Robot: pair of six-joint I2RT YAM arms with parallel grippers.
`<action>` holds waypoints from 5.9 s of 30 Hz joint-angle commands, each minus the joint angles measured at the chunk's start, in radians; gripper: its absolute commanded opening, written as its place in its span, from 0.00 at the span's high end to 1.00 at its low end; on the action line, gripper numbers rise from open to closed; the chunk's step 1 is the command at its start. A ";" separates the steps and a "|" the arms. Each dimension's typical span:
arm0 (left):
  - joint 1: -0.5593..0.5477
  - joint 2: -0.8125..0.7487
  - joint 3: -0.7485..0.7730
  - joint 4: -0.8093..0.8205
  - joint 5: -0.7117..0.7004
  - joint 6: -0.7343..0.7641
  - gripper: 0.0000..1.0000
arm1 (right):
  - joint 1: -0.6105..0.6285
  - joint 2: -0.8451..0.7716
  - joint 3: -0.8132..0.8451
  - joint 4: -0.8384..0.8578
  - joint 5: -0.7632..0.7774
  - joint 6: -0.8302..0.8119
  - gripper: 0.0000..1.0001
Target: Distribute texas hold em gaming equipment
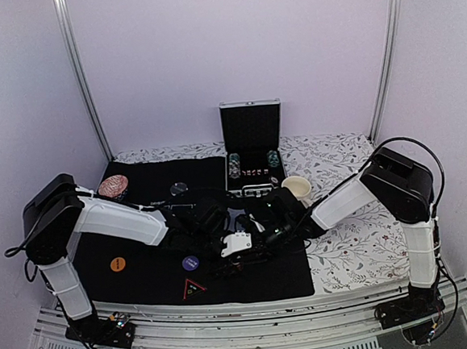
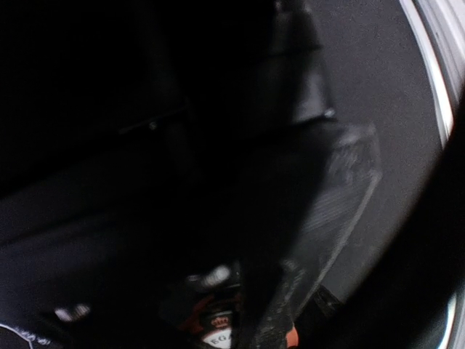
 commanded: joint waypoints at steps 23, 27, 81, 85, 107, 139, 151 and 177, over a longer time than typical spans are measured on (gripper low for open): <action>0.005 0.095 -0.001 -0.158 0.011 -0.095 0.75 | -0.006 -0.057 -0.036 0.003 0.112 0.041 0.48; 0.009 0.094 0.002 -0.178 0.006 -0.097 0.76 | -0.010 -0.092 -0.053 -0.006 0.135 0.054 0.45; -0.036 0.223 0.151 -0.303 -0.107 -0.138 0.50 | -0.153 -0.566 -0.246 -0.369 0.451 -0.126 0.41; -0.049 0.216 0.156 -0.283 -0.114 -0.152 0.61 | -0.153 -0.568 -0.247 -0.369 0.454 -0.129 0.41; 0.013 0.065 0.226 -0.413 -0.149 -0.281 1.00 | -0.166 -0.639 -0.278 -0.394 0.482 -0.141 0.40; 0.693 -0.253 -0.031 -0.508 -0.302 -0.616 1.00 | -0.170 -0.635 -0.289 -0.370 0.458 -0.271 0.40; 0.866 -0.383 -0.089 -0.430 -0.344 -0.865 1.00 | -0.172 -0.637 -0.267 -0.354 0.429 -0.289 0.40; 1.116 -0.447 -0.377 -0.260 -0.421 -1.093 1.00 | -0.184 -0.660 -0.249 -0.368 0.426 -0.307 0.40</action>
